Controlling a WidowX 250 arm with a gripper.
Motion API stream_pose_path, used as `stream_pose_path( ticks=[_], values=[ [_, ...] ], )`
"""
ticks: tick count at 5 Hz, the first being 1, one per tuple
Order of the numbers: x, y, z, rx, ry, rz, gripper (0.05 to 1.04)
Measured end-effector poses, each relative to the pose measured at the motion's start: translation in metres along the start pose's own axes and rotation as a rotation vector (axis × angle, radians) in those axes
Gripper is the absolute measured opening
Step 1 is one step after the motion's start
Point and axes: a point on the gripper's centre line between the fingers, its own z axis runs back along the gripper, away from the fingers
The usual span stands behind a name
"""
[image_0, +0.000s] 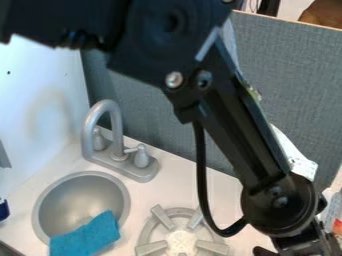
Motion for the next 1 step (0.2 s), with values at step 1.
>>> stream_pose_path(
  ticks=[1],
  values=[
    [-0.0108, 0.0011, -0.0005, -0.008, 0.028, -0.014, 1.007]
  ],
)
